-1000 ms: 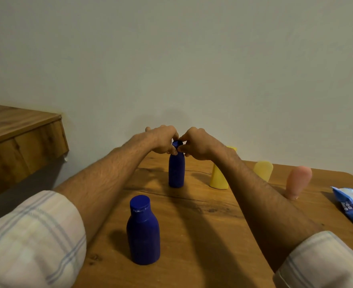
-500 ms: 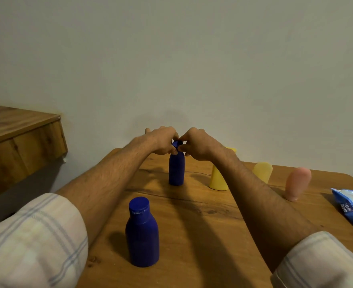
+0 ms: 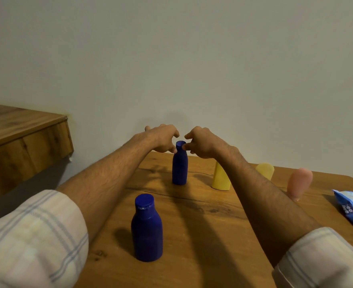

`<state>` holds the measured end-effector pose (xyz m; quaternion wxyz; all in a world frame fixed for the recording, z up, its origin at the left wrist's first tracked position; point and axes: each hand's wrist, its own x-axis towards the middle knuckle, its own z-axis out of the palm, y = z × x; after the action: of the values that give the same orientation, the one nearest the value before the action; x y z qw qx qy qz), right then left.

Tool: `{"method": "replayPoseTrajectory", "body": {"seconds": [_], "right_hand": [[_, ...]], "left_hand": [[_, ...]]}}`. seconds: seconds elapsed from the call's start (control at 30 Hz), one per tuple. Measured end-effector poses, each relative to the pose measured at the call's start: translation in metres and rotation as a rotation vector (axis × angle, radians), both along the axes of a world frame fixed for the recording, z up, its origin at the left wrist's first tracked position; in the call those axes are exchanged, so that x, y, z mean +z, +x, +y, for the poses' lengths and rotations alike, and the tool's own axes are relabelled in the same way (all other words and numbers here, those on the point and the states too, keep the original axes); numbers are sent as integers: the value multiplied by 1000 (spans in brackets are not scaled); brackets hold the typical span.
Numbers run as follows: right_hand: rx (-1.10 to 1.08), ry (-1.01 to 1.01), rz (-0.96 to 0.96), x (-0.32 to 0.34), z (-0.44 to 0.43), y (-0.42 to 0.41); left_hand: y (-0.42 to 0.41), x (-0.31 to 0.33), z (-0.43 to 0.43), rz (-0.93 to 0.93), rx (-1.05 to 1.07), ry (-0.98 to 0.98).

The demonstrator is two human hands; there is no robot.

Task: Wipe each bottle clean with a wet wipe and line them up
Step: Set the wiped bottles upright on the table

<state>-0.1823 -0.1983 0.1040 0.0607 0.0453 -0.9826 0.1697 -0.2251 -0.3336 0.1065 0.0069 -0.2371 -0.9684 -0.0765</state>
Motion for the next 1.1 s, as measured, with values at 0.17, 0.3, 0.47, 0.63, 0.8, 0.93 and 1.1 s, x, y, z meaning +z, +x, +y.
{"method": "replayPoseTrajectory", "body": {"seconds": [0.17, 0.3, 0.47, 0.63, 0.8, 0.93, 1.1], "right_hand": [[40, 13, 47, 18, -6, 17], [123, 29, 33, 36, -19, 40], [227, 30, -73, 51, -45, 73], [290, 103, -234, 60, -68, 102], [291, 171, -337, 55, -82, 125], [281, 187, -359, 46, -89, 136], [234, 184, -388, 36, -95, 143]], "left_hand": [[21, 18, -19, -74, -11, 78], [44, 31, -36, -87, -22, 111], [79, 37, -64, -68, 7, 107], [113, 38, -84, -148, 14, 46], [142, 32, -92, -280, -24, -47], [159, 18, -95, -316, -41, -34], [166, 4, -95, -287, -34, 30]]}}
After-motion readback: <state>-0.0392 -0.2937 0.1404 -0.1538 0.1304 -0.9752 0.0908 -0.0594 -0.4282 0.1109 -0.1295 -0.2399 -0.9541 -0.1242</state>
